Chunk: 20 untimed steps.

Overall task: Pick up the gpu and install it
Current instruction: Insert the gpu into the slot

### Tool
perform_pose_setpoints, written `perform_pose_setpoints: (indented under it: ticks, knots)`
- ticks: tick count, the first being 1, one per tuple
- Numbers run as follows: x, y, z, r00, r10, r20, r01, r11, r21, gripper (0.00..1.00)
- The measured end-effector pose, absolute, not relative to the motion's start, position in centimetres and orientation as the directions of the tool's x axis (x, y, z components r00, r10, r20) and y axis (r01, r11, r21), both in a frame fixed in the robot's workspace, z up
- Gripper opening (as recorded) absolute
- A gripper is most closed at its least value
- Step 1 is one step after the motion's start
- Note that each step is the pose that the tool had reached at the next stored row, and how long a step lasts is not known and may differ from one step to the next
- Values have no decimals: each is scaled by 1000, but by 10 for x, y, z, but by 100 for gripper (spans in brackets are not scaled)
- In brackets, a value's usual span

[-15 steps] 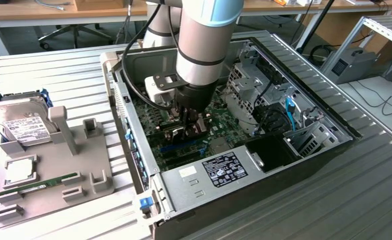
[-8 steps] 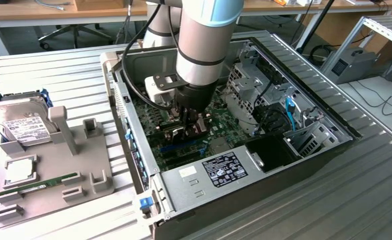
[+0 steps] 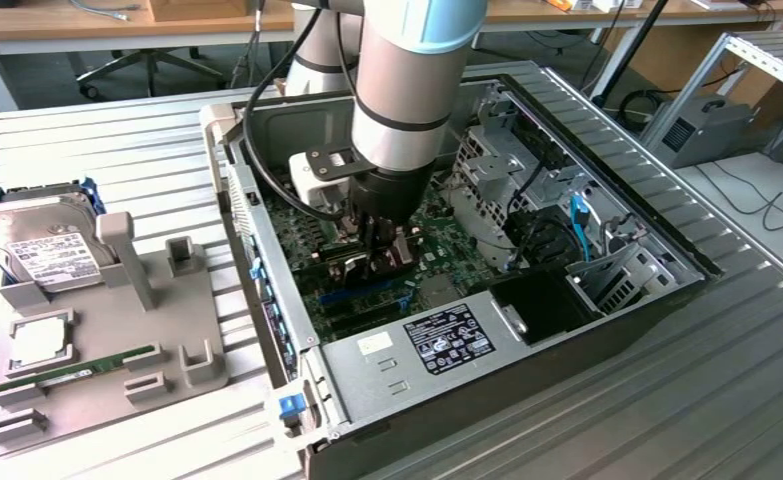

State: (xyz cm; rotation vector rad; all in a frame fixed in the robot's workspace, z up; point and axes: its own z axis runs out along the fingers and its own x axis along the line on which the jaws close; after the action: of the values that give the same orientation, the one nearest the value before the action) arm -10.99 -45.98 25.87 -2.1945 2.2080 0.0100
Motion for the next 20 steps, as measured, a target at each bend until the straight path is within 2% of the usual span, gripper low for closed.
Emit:
perform_pose_setpoints:
  ticks: [20]
  knots:
    - [-110,-461,256,-18,-1000,-24,-1000,18,-15,27]
